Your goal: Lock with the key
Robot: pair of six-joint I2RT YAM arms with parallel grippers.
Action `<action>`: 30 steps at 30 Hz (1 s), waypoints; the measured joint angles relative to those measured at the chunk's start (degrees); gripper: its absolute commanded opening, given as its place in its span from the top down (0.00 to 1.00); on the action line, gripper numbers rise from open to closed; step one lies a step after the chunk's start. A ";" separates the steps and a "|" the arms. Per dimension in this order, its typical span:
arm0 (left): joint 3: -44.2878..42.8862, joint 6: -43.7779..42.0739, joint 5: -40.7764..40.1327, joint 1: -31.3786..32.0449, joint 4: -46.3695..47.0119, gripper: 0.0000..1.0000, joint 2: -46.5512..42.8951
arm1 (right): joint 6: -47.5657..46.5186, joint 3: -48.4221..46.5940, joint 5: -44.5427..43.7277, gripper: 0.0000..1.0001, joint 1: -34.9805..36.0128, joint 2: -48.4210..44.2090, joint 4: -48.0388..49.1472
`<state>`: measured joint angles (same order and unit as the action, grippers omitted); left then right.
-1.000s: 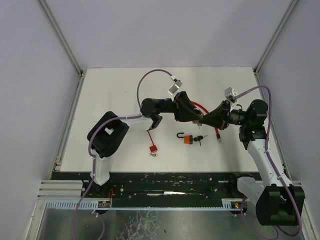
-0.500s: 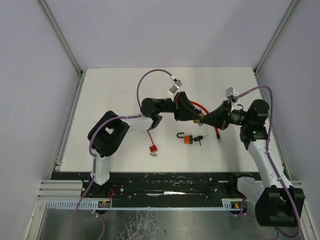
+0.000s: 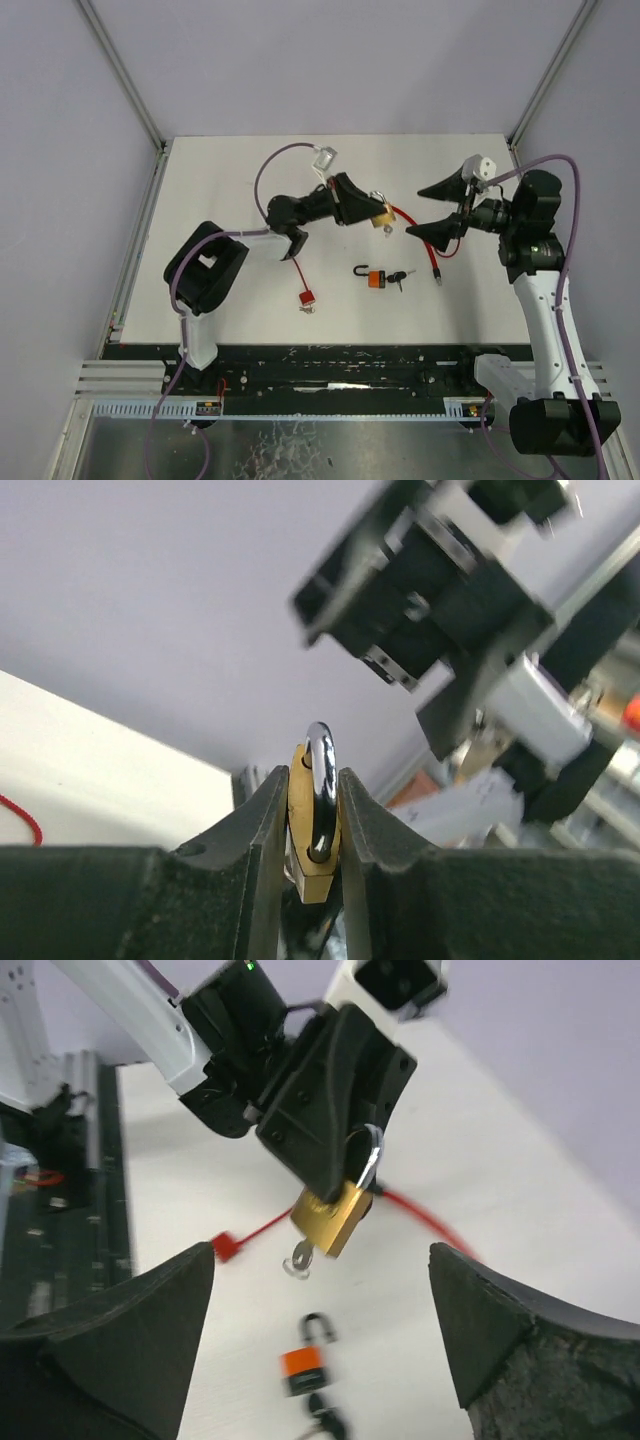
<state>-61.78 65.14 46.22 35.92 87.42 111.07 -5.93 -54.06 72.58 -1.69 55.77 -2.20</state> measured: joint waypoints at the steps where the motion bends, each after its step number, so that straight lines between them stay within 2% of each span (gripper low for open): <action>1: 0.22 3.13 -2.12 -1.38 0.04 1.00 -0.28 | -4.31 -3.26 -0.70 0.00 -0.04 0.00 -3.17; 3: -0.39 9.27 -5.62 -3.91 -0.13 1.00 -0.46 | -13.33 -7.72 -0.98 0.00 -0.04 -0.02 -7.43; 6: -1.36 18.12 -12.00 -6.56 -0.76 1.00 -0.46 | -34.42 -12.66 -0.72 0.00 -0.04 0.87 -17.22; 9: -1.38 24.94 -17.35 -7.06 -4.90 1.00 -0.98 | -51.17 -16.35 -1.38 0.06 0.13 3.91 -26.18; 14: -4.92 26.56 -23.39 -6.23 -29.18 1.00 -4.11 | -68.96 -19.19 -14.62 0.28 4.63 10.78 -32.46; 17: -6.84 26.16 -26.99 -5.68 -39.26 1.00 -5.73 | -73.33 -18.36 -20.24 0.38 7.96 12.26 -32.50; 21: -6.62 26.36 -29.99 -4.63 -44.52 1.00 -6.21 | -74.64 -14.58 -22.51 0.48 9.79 11.30 -29.14; 30: -5.53 26.60 -30.84 -1.79 -47.71 1.00 -5.66 | -68.15 0.04 -25.20 0.51 13.00 8.72 -14.36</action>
<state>-67.31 91.74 15.38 34.13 39.70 105.41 -74.08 -54.02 47.37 11.31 64.49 -16.56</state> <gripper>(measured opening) 0.209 0.503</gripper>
